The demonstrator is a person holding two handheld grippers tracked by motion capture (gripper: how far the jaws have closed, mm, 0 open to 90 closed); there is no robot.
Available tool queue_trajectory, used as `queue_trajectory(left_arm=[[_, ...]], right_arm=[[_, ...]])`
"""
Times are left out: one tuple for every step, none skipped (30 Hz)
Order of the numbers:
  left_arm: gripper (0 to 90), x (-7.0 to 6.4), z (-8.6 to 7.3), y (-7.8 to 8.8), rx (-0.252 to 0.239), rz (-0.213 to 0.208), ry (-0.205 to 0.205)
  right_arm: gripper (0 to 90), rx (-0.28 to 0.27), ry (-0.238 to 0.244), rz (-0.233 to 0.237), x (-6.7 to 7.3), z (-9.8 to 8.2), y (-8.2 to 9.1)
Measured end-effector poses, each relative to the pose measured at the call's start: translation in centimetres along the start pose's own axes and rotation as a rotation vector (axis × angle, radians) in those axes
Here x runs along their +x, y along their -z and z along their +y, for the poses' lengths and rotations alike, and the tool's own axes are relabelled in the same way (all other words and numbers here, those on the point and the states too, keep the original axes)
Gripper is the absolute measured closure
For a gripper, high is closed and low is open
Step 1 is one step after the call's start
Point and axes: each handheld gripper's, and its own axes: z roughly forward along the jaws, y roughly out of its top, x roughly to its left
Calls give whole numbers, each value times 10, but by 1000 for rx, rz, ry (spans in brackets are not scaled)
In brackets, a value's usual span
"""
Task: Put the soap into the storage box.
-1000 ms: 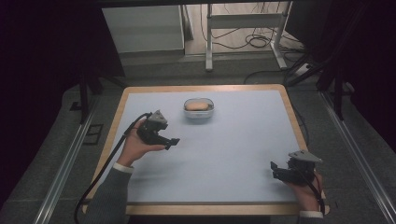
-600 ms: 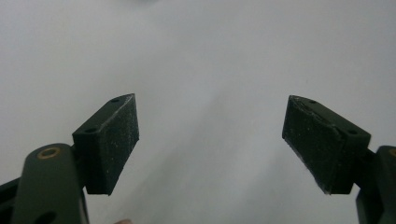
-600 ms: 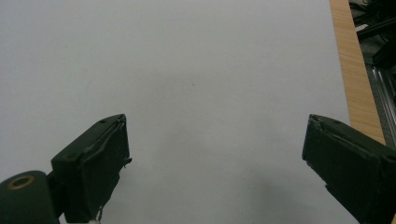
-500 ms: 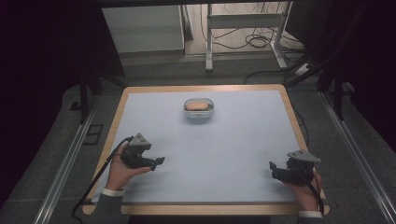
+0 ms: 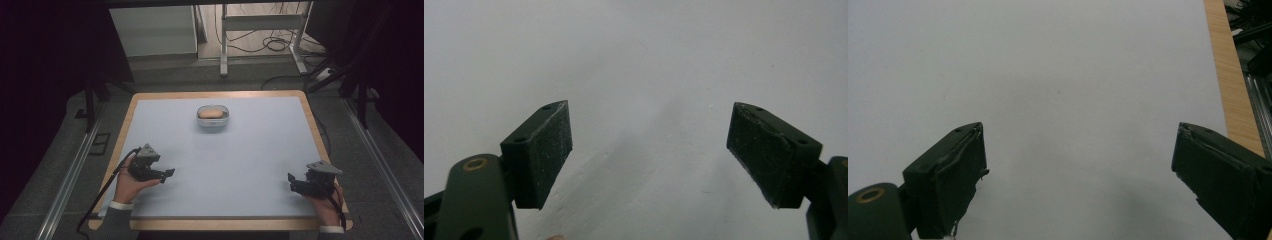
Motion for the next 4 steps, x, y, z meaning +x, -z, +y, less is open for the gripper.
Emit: queue_trajectory(left_arm=[[185,0,0,-1,0,1,1],[185,0,0,-1,1,-1,3],[183,0,0,-2,3,-4,3],[183,0,0,-2,3,-4,3]], right_arm=[[72,-3,-1,-1,0,0,0],[72,-10,0,1,0,0,1],[72,-14,0,3,0,1,1],[72,-21,4,5,0,1,2]])
